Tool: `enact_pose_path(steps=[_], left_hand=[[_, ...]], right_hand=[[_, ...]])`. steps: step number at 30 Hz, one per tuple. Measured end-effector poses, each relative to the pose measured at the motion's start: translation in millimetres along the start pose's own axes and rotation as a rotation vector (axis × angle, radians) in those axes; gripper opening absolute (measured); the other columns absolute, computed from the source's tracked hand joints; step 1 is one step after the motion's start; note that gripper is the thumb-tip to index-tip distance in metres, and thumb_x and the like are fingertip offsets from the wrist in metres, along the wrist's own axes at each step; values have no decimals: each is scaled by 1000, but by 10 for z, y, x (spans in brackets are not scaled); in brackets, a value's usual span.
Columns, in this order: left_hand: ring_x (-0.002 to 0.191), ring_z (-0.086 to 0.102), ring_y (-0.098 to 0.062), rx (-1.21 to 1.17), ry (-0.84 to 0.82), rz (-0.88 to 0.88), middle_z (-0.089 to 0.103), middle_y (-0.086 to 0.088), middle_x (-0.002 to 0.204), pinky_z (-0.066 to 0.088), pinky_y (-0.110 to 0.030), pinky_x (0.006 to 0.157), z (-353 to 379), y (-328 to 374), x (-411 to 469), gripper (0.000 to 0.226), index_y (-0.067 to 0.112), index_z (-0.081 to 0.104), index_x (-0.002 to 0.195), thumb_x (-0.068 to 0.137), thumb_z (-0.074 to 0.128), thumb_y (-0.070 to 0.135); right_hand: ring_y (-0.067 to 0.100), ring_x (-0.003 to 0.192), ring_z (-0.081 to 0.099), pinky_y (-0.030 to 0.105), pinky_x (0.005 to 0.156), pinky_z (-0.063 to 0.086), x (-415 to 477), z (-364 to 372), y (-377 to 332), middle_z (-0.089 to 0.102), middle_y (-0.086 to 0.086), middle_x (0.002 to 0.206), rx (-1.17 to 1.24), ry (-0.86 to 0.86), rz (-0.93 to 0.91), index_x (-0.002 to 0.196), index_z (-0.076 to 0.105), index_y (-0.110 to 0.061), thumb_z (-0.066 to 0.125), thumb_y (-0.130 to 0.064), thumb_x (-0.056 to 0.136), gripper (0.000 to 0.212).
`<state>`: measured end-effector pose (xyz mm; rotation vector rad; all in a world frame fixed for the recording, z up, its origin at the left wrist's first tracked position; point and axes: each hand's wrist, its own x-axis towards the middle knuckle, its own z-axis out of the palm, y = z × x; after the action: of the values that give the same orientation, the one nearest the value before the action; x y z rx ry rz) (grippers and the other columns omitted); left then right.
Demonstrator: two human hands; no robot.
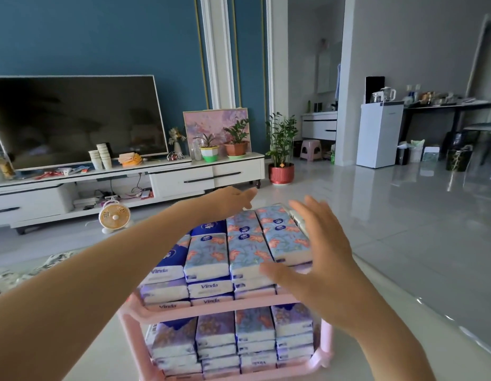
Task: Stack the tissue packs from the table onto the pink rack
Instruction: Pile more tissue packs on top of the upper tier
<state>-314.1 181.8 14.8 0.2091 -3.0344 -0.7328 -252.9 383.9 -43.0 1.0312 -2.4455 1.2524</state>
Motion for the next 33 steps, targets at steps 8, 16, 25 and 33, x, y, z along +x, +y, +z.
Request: enact_pose_path(steps=[8,16,25,33], left_hand=[[122,44,-26,112,19,-22,47,-8,137,29,-32,102,23,-92,-146,64,8,47,132,97,18,53],[113,48,-24,103,24,-15,53,-9,127,30,-31,98,66,-122,-117,61,8,53,123,97,20,52],[114,51,-26,6,82,24,56,-10,125,36,-33,99,83,58,-39,58,9,53,125,97,23,50],[115,49,-30,65,10,48,51,-17,129,33,-35,101,218,414,64,60,11,43,137,98,17,49]], right_hand=[[4,133,-32,28,110,-15,91,71,-117,-29,-15,148,-301,-114,-4,143,-14,-37,55,-53,84,92],[5,137,-26,29,112,-11,130,105,-93,-21,-15,151,-267,-95,-4,145,-4,-36,57,-50,85,87],[0,138,-6,31,115,4,36,-296,92,-5,-20,151,-104,-108,129,145,2,-36,80,-40,63,113],[3,137,10,30,115,17,29,-222,192,9,-18,149,3,-120,124,145,3,-35,77,-28,72,104]])
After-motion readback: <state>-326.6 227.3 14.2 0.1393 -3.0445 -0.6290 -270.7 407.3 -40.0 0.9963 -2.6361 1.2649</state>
